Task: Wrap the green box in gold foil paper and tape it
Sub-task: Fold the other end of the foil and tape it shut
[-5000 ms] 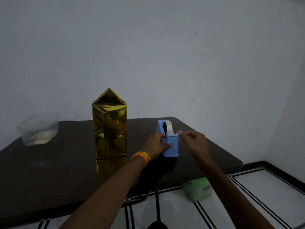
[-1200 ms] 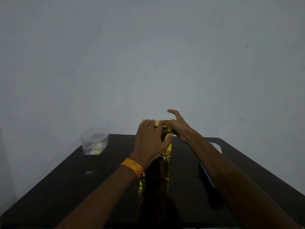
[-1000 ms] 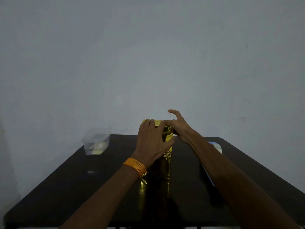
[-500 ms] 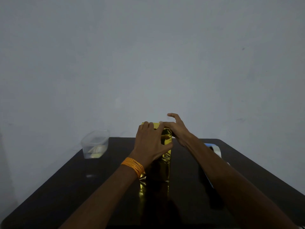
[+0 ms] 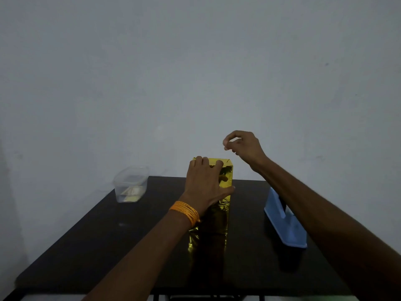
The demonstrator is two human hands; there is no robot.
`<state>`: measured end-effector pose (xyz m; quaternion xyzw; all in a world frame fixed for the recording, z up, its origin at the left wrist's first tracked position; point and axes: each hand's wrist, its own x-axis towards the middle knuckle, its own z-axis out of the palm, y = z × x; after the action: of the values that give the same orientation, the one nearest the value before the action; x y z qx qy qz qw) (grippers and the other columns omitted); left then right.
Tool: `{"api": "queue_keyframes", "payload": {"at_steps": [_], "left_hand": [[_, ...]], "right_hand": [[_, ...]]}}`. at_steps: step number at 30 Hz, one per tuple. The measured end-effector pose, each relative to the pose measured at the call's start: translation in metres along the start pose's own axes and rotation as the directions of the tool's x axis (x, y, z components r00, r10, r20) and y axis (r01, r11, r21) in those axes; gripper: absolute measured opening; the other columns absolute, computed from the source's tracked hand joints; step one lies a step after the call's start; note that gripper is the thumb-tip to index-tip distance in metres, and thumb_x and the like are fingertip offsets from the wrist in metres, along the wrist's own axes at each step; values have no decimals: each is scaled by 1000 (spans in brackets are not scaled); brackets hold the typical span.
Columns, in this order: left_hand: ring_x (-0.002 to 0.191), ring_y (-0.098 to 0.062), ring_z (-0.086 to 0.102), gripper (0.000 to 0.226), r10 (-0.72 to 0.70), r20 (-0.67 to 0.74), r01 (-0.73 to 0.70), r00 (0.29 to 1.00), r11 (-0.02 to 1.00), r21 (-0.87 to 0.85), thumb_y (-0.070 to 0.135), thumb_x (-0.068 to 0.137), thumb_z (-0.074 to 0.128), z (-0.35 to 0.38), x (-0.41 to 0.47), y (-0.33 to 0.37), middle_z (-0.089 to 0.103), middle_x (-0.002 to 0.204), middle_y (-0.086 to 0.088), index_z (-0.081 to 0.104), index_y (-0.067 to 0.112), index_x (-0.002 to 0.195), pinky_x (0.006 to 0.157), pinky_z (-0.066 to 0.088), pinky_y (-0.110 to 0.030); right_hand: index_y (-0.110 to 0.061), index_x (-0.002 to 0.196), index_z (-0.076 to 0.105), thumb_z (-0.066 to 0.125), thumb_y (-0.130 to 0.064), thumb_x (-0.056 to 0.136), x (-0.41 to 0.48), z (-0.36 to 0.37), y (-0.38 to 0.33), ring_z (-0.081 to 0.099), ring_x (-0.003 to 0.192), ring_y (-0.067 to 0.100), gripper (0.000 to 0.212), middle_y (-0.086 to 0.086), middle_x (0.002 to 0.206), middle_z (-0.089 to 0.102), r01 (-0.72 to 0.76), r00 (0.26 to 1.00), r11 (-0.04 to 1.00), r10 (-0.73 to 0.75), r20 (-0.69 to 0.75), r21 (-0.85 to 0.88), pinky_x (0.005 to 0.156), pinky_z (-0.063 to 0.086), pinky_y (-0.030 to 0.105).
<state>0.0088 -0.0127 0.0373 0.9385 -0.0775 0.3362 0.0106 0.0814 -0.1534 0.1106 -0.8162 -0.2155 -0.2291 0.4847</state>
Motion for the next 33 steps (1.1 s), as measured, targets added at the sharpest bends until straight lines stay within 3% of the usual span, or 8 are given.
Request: {"api": "queue_keyframes", "payload": {"at_steps": [4,8,14,17,19,27,33], "left_hand": [[124,-28,38,81,-6,24,6,1000,1000,-2,77,79,48,-1,-1,1,46,134,-12,39,24,139,106,30,-42],[124,-28,38,82,-4,19,4,1000,1000,-1,78,77,50,0,0,1,46,135,-12,38,25,139,107,30,-42],[131,-28,34,84,-6,49,7,999,1000,-14,76,78,52,0,3,0,40,143,-12,34,26,143,111,27,-43],[132,-29,34,86,3,70,-3,998,1000,-2,76,79,53,-2,4,0,39,144,-13,32,25,145,112,26,-44],[133,-30,32,88,6,85,-6,996,1000,3,75,78,54,-3,4,1,38,145,-13,31,24,146,112,25,-44],[135,-31,30,91,2,96,-5,995,1000,24,77,78,53,-2,3,0,34,148,-14,27,23,147,114,23,-45],[134,-31,30,91,5,106,-8,994,1000,27,76,77,54,-4,0,4,35,147,-13,27,23,146,112,24,-44]], "right_hand": [[-16,100,72,70,-22,90,6,-4,-16,68,73,-4,12,-9,75,73,127,982,986,-109,151,-112,73,47,21],[-31,139,50,74,-24,88,13,-5,-24,69,85,1,56,-3,75,76,171,935,979,-126,333,-111,95,46,27],[-33,144,40,71,-20,91,23,1,-25,70,91,11,63,-1,80,76,197,898,976,-143,416,-90,98,46,31],[-31,141,44,67,-17,92,25,2,-25,69,91,9,55,0,83,75,164,883,984,-115,454,-69,82,48,24],[-22,133,53,65,-13,93,25,0,-26,67,87,11,43,3,88,75,131,880,990,-93,465,-50,74,48,23],[-10,102,73,73,-9,85,25,-5,-20,71,94,13,17,1,92,77,107,919,993,-79,387,-50,78,49,23],[-10,94,73,67,-11,89,21,-9,-17,67,76,4,8,0,83,74,112,942,992,-86,324,-64,69,44,18]]}}
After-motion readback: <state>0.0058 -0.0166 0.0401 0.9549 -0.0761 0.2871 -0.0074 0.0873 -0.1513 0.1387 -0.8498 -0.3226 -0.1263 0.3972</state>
